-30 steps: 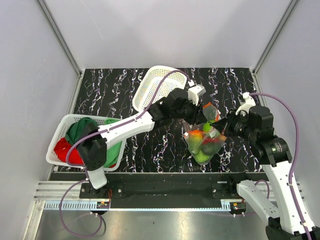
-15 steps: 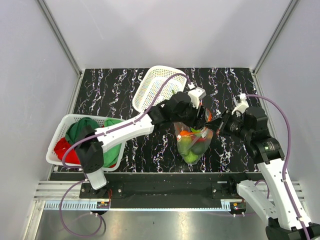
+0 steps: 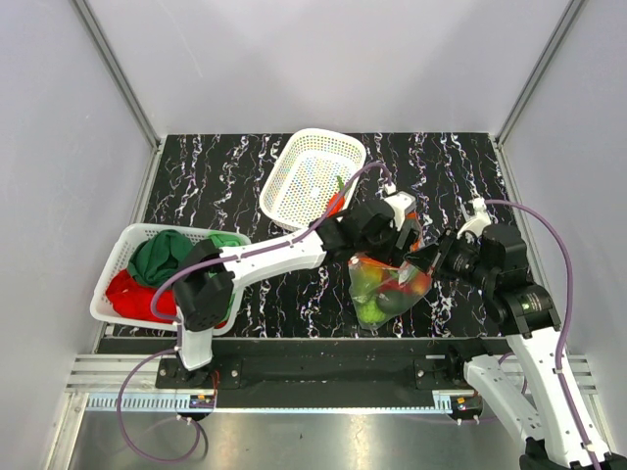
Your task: Open the zip-top bag and remove the fake food
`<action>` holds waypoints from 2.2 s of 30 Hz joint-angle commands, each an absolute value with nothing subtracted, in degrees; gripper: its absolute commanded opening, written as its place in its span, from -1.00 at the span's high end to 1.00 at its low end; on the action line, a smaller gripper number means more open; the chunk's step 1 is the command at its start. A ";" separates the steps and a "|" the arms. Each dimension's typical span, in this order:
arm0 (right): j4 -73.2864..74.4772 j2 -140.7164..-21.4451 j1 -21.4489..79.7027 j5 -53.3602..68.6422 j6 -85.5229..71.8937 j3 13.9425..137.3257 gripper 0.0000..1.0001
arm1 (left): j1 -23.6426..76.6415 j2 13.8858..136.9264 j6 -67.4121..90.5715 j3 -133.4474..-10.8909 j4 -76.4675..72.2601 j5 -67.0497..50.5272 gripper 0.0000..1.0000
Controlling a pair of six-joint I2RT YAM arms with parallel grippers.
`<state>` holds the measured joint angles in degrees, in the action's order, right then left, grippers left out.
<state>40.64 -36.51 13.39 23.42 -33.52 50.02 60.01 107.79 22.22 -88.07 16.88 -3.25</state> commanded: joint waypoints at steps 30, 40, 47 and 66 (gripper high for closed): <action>46.84 -32.87 13.36 15.82 -29.18 52.91 1.00 | 60.64 102.32 18.02 -92.37 13.53 -4.84 1.00; 46.85 -34.01 13.45 15.29 -29.35 52.82 1.00 | 60.64 97.04 14.95 -96.85 14.33 -5.72 1.00; 47.46 -34.72 13.36 12.84 -29.53 53.26 1.00 | 56.61 92.12 12.39 -96.68 14.50 -0.09 1.00; 46.85 -35.86 13.36 12.04 -28.39 53.35 1.00 | 31.65 97.37 14.50 -82.88 13.36 -3.43 1.00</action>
